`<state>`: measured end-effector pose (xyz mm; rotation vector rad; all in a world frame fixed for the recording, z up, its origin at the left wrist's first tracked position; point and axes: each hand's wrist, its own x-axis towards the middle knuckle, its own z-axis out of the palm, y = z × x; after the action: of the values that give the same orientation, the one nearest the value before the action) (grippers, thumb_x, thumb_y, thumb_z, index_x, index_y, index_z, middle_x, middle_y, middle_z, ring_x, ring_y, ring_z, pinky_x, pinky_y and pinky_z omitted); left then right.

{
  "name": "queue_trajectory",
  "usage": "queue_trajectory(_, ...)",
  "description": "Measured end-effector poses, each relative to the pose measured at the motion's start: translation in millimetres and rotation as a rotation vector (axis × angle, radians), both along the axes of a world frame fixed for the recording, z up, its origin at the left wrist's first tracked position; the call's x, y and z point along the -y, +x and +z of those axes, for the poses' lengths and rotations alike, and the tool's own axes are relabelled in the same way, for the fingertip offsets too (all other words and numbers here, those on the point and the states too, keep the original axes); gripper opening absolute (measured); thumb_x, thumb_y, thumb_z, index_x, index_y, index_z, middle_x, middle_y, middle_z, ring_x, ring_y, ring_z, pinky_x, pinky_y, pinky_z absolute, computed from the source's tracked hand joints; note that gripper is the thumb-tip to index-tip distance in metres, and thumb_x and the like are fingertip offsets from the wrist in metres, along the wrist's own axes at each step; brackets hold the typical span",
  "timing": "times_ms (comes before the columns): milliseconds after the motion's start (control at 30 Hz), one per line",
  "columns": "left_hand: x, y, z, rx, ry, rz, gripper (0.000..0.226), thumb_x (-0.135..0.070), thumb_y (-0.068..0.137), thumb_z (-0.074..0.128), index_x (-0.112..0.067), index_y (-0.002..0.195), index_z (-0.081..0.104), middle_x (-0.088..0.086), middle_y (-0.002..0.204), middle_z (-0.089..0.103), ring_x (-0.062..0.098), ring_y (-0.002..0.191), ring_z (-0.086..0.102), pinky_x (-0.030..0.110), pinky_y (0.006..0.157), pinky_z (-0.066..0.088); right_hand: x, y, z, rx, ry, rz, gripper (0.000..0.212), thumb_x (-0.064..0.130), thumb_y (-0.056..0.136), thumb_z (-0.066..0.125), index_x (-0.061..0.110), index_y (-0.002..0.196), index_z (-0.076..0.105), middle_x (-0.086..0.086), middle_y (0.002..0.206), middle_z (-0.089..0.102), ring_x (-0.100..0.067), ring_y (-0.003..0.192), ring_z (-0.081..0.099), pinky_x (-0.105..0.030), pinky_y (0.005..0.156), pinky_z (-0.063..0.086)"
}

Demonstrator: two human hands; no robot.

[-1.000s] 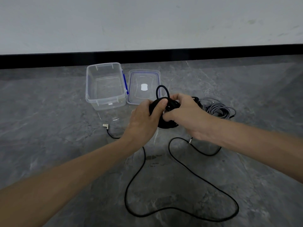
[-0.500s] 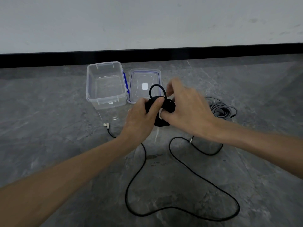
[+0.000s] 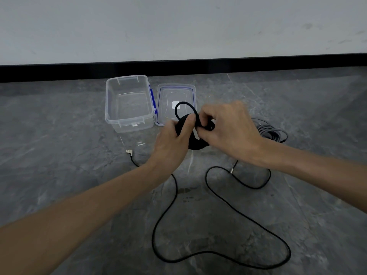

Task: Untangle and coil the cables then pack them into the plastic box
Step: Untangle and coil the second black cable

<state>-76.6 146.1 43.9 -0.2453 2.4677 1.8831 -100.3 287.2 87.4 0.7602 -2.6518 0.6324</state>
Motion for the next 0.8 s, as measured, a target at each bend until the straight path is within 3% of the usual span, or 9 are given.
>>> queue_trajectory(100, 0, 4, -1, 0.046, 0.012, -0.006, 0.061, -0.062, 0.091, 0.045, -0.005, 0.105, 0.062, 0.007, 0.079, 0.064, 0.010, 0.066, 0.059, 0.021, 0.055, 0.044, -3, 2, -1, 0.048, -0.006, 0.027, 0.010, 0.013, 0.073, 0.074, 0.010, 0.070, 0.065, 0.001, 0.059, 0.065, -0.013, 0.050, 0.056, -0.027, 0.054, 0.049)
queue_trajectory(200, -3, 10, 1, -0.030, 0.018, -0.008, 0.058, -0.054, 0.095, 0.043, -0.001, 0.093, 0.066, 0.020, 0.084, 0.067, 0.025, 0.067, 0.062, 0.034, 0.062, 0.049, -4, 3, -3, 0.036, -0.030, 0.040, 0.008, 0.012, 0.075, 0.073, 0.011, 0.070, 0.066, 0.001, 0.059, 0.065, -0.013, 0.050, 0.057, -0.029, 0.057, 0.050)
queue_trajectory(267, -4, 11, 5, -0.033, 0.066, 0.016, 0.051, -0.053, 0.096, 0.044, -0.008, 0.092, 0.069, 0.016, 0.090, 0.070, 0.029, 0.081, 0.067, 0.034, 0.066, 0.053, -3, 3, -4, 0.021, -0.050, 0.049, 0.006, 0.012, 0.077, 0.071, 0.010, 0.072, 0.068, 0.001, 0.061, 0.067, -0.013, 0.052, 0.060, -0.031, 0.058, 0.052)
queue_trajectory(333, -6, 12, 8, 0.003, 0.159, 0.014, 0.040, -0.051, 0.097, 0.045, -0.020, 0.093, 0.071, 0.010, 0.094, 0.072, 0.024, 0.088, 0.068, 0.023, 0.065, 0.051, -3, 3, -5, 0.011, -0.074, 0.066, 0.004, 0.011, 0.080, 0.069, 0.010, 0.077, 0.071, 0.001, 0.066, 0.070, -0.013, 0.056, 0.064, -0.032, 0.059, 0.054)
queue_trajectory(433, -7, 13, 13, 0.112, 0.336, 0.033, 0.034, -0.050, 0.096, 0.047, -0.025, 0.099, 0.071, 0.001, 0.099, 0.074, 0.016, 0.096, 0.068, 0.019, 0.071, 0.047, -3, 4, -6, 0.055, -0.125, 0.073, 0.005, 0.013, 0.082, 0.070, 0.012, 0.083, 0.074, 0.001, 0.074, 0.074, -0.013, 0.063, 0.068, -0.033, 0.065, 0.056)
queue_trajectory(500, -7, 13, 14, 0.149, 0.362, 0.049, 0.035, -0.052, 0.095, 0.048, -0.026, 0.099, 0.070, 0.001, 0.102, 0.074, 0.015, 0.096, 0.066, 0.021, 0.069, 0.044, -3, 5, -7, 0.109, -0.156, 0.076, 0.007, 0.015, 0.082, 0.071, 0.011, 0.087, 0.076, 0.001, 0.080, 0.075, -0.012, 0.070, 0.070, -0.033, 0.071, 0.056)
queue_trajectory(667, -7, 15, 11, 0.168, 0.366, 0.071, 0.044, -0.054, 0.095, 0.048, -0.019, 0.101, 0.073, 0.013, 0.108, 0.071, 0.033, 0.110, 0.062, 0.034, 0.084, 0.046, -4, 8, -5, 0.382, -0.420, 0.009, 0.016, 0.002, 0.074, 0.077, 0.008, 0.089, 0.076, -0.003, 0.091, 0.076, -0.011, 0.083, 0.072, -0.031, 0.080, 0.059)
queue_trajectory(800, -7, 12, 8, 0.224, 0.402, 0.087, 0.045, -0.053, 0.094, 0.049, -0.015, 0.103, 0.073, 0.006, 0.103, 0.075, 0.023, 0.106, 0.067, 0.042, 0.106, 0.042, -5, 8, 0, 0.607, -0.633, 0.002, 0.018, -0.004, 0.073, 0.077, 0.008, 0.088, 0.075, -0.006, 0.089, 0.076, -0.011, 0.081, 0.073, -0.026, 0.079, 0.059)
